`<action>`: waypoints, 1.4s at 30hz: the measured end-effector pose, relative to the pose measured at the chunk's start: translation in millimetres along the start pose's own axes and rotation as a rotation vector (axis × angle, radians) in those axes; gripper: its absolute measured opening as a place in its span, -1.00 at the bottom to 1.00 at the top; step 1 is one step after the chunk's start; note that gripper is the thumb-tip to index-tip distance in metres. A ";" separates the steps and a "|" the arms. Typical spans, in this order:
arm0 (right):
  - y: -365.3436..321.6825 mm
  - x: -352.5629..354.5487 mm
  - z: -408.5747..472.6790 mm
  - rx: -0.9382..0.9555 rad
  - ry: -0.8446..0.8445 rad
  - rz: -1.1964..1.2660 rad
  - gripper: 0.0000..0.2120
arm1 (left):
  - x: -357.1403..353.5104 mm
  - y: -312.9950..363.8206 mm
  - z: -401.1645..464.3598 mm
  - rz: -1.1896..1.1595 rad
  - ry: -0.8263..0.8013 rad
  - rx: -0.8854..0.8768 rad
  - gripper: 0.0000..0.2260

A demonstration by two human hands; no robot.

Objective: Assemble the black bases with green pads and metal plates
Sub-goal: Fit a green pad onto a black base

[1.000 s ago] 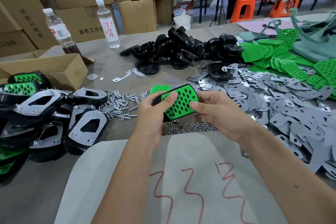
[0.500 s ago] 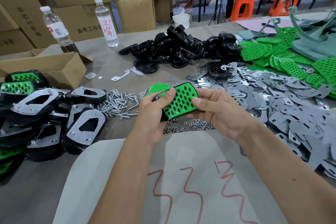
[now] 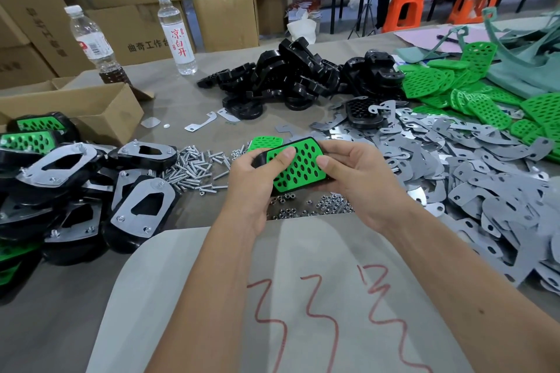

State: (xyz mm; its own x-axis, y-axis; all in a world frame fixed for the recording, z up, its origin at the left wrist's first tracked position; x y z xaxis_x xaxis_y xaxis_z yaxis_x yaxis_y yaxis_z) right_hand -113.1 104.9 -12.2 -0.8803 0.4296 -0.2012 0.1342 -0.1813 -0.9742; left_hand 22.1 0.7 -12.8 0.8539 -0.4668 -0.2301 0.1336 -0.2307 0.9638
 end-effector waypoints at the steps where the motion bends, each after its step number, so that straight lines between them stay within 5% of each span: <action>1: -0.2 1.7 0.9 -0.006 0.019 0.008 -0.77 | -0.7 -0.6 -0.8 0.013 0.004 -0.016 -0.74; 8: -0.1 3.7 1.9 0.029 0.005 0.022 -0.77 | -3.5 2.3 -7.2 0.006 -0.013 -0.005 -0.84; 13: -0.3 -3.1 1.1 0.142 -0.003 -0.142 -0.75 | -13.6 7.7 -11.2 0.282 0.020 -0.301 -0.83; 18: 0.9 -6.6 0.0 0.055 -0.008 -0.084 -0.78 | -25.2 -1.6 -15.0 0.150 0.160 -0.247 -0.78; 29: 2.4 -12.3 -3.1 0.019 -0.002 -0.053 -0.78 | -27.5 -6.1 -13.9 -0.015 0.161 -0.181 -0.79; 33: 2.4 -9.2 -3.3 -0.045 -0.110 -0.076 -0.77 | -24.1 -7.0 -10.0 -0.058 0.265 -0.159 -0.81; 42: -0.3 7.4 3.4 0.033 0.145 -0.044 -0.87 | -7.1 0.7 -8.7 0.086 -0.113 -0.008 -0.78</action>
State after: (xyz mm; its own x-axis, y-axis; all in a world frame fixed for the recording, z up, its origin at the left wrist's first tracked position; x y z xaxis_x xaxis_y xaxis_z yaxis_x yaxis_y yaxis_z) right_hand -121.2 105.1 -13.1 -0.8098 0.5604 -0.1737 0.0804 -0.1873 -0.9790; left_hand 20.5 11.3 -9.4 0.8002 -0.5781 -0.1597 0.0664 -0.1793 0.9815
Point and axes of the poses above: each hand's wrist, its own z-axis towards the middle knuckle, its own x-axis out of the back of the hand, y = z × x, the point moved 1 cm from there along z, towards the middle knuckle, and after that the axes turned 1 degree about x, right-handed, at the moved point
